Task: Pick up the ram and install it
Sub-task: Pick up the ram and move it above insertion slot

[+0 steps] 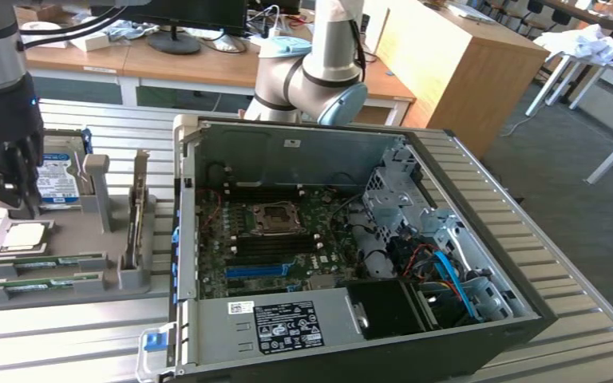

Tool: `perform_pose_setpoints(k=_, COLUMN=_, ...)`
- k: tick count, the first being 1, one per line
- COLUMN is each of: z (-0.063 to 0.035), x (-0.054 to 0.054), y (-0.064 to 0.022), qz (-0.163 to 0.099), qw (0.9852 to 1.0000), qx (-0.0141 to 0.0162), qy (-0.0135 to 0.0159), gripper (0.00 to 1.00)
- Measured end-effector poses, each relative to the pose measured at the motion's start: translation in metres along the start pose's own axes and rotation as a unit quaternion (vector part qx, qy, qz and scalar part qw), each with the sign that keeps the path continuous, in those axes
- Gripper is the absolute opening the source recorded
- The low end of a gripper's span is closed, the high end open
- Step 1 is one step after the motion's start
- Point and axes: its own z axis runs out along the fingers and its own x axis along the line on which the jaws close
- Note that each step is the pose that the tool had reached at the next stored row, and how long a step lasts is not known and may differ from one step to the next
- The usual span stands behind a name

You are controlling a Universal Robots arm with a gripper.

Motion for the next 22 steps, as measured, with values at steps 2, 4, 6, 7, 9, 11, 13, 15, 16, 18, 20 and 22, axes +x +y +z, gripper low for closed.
perform_pose_setpoints(k=2, z=0.0017, x=0.0001, y=-0.0001, qz=0.000, qw=1.0000, qx=0.0000, qy=0.0000, gripper=0.30)
perform_pose_setpoints(k=4, z=0.0032, x=0.0001, y=-0.0001, qz=0.000, qw=1.0000, qx=0.0000, qy=0.0000, gripper=0.30)
perform_pose_setpoints(k=6, z=0.0053, x=0.0001, y=-0.0002, qz=0.000, qw=1.0000, qx=0.0000, qy=0.0000, gripper=0.30)
perform_pose_setpoints(k=7, z=0.0064, x=0.0002, y=-0.0003, qz=0.000, qw=1.0000, qx=0.0000, qy=0.0000, gripper=0.30)
perform_pose_setpoints(k=9, z=0.0079, x=0.0002, y=-0.0003, qz=0.000, qw=1.0000, qx=0.0000, qy=0.0000, gripper=0.30)
perform_pose_setpoints(k=11, z=0.0084, x=0.0002, y=-0.0003, qz=0.000, qw=1.0000, qx=-0.0001, qy=0.0001, gripper=0.30)
perform_pose_setpoints(k=13, z=0.0084, x=0.0002, y=-0.0003, qz=0.000, qw=1.0000, qx=-0.0001, qy=0.0001, gripper=0.30)
perform_pose_setpoints(k=15, z=0.0085, x=0.0004, y=-0.0003, qz=0.000, qw=1.0000, qx=0.0000, qy=0.0000, gripper=0.30)
perform_pose_setpoints(k=16, z=0.0086, x=0.0010, y=-0.0003, qz=0.000, qw=1.0000, qx=0.0001, qy=0.0000, gripper=0.30)
perform_pose_setpoints(k=18, z=0.0084, x=0.0032, y=-0.0005, qz=0.000, qw=1.0000, qx=0.0000, qy=0.0000, gripper=0.30)
perform_pose_setpoints(k=20, z=0.0084, x=0.0060, y=-0.0006, qz=0.000, qw=1.0000, qx=0.0000, qy=0.0000, gripper=0.30)
perform_pose_setpoints(k=22, z=0.0083, x=0.0091, y=-0.0007, qz=0.000, qw=1.0000, qx=0.0000, qy=0.0001, gripper=0.30)
